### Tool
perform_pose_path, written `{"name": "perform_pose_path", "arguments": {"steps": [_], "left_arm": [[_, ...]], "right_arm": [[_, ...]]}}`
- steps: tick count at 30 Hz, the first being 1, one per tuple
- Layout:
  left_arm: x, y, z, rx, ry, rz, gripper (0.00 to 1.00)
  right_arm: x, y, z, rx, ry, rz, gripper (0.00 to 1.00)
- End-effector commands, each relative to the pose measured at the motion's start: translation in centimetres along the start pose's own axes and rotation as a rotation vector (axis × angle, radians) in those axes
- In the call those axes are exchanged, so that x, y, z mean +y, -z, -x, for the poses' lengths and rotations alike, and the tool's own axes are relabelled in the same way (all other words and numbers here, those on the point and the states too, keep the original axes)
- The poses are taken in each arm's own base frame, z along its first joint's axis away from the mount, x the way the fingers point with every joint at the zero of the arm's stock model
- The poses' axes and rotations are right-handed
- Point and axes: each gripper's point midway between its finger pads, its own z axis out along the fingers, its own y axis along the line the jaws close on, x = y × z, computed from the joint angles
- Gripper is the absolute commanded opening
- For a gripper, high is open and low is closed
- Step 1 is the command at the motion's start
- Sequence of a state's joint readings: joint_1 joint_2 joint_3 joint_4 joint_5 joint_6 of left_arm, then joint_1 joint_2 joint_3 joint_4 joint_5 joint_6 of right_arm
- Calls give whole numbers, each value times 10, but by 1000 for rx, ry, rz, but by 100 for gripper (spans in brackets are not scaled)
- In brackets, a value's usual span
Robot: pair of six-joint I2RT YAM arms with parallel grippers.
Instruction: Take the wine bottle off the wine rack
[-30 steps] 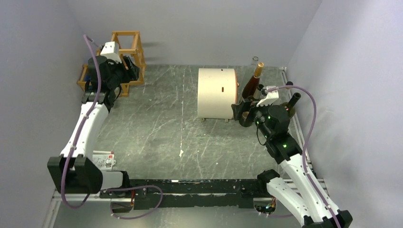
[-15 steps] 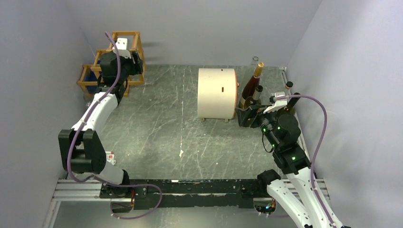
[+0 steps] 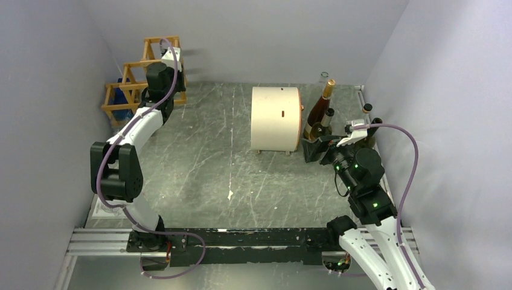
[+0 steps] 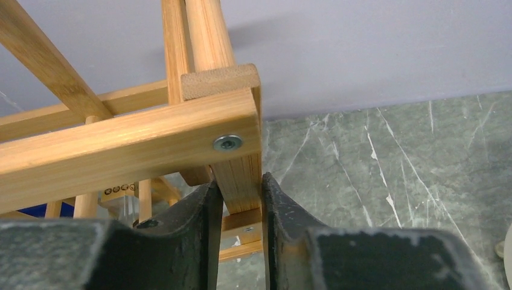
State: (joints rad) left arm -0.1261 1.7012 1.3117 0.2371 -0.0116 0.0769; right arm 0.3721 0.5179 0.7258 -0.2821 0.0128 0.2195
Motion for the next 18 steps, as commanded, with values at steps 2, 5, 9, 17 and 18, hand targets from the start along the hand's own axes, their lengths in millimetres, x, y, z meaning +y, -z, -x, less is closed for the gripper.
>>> {"name": "perform_pose_path", "arguments": {"steps": [2,5,9,17,18], "left_arm": [[-57,-5,71,-180,-33,-110,17],[-81,-9,83,-199,-32,-156,12],[-105,-12,88,-209,-11,-189,10],[-129,-7,70,-125,54,-249,49],[-127,-3,65,-101,54,-245,57]], "right_arm": [[0,4,11,-27,13,-2,100],[0,4,11,-27,13,-4,100],[-1,5,11,-27,13,-9,100],[0,5,12,-31,13,-2,100],[0,4,12,-32,13,-2,100]]}}
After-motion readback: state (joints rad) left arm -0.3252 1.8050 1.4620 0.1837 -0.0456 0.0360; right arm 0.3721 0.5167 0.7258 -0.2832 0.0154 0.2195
